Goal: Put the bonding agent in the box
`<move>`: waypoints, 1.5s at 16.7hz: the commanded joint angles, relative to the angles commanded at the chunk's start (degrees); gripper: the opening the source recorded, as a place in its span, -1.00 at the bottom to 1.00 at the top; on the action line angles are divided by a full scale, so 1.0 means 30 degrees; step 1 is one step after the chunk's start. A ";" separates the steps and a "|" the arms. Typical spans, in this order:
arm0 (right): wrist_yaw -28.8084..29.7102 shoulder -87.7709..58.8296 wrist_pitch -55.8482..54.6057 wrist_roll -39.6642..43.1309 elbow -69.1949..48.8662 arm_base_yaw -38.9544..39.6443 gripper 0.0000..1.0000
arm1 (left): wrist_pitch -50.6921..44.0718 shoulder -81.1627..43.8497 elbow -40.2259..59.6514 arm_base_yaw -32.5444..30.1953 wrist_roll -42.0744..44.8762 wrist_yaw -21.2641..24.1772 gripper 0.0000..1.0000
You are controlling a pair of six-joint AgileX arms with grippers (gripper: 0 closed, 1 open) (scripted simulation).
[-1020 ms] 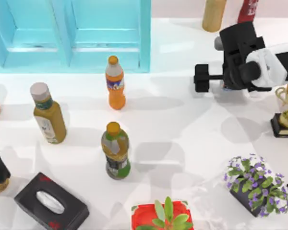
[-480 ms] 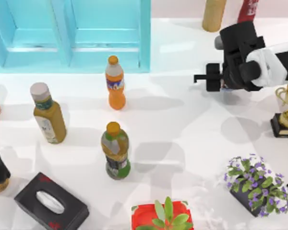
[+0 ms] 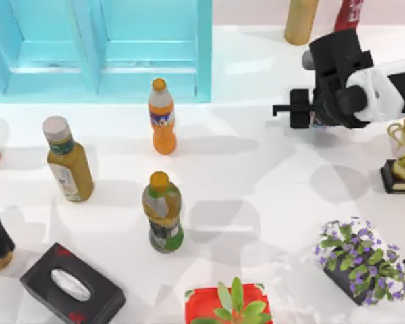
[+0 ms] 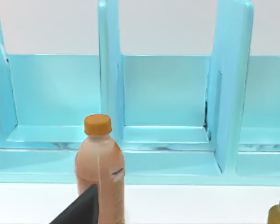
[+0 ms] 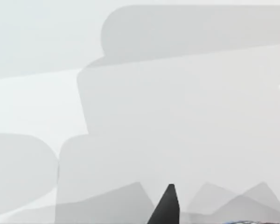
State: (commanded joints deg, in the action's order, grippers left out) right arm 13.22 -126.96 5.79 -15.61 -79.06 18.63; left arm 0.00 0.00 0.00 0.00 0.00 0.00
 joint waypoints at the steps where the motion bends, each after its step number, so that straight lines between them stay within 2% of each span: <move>1: 0.0000 0.0000 0.0000 0.0000 0.0000 0.0000 -1.00 | 0.0000 0.0000 0.0000 0.0000 0.0000 0.0000 1.00; 7: 0.0011 0.0168 0.0255 -0.0031 -0.0173 0.0038 -1.00 | 0.0000 0.0000 0.0000 0.0000 0.0000 0.0000 1.00; 22: -0.0051 0.2933 0.6261 0.0019 -0.3294 0.0033 -1.00 | 0.0000 0.0000 0.0000 0.0000 0.0000 0.0000 1.00; 25: -0.0055 0.3057 0.6461 0.0018 -0.3448 0.0024 -1.00 | 0.0000 0.0000 0.0000 0.0000 0.0000 0.0000 1.00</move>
State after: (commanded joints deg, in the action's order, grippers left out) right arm 13.05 -117.79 25.17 -15.55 -89.40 18.71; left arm 0.00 0.00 0.00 0.00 0.00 0.00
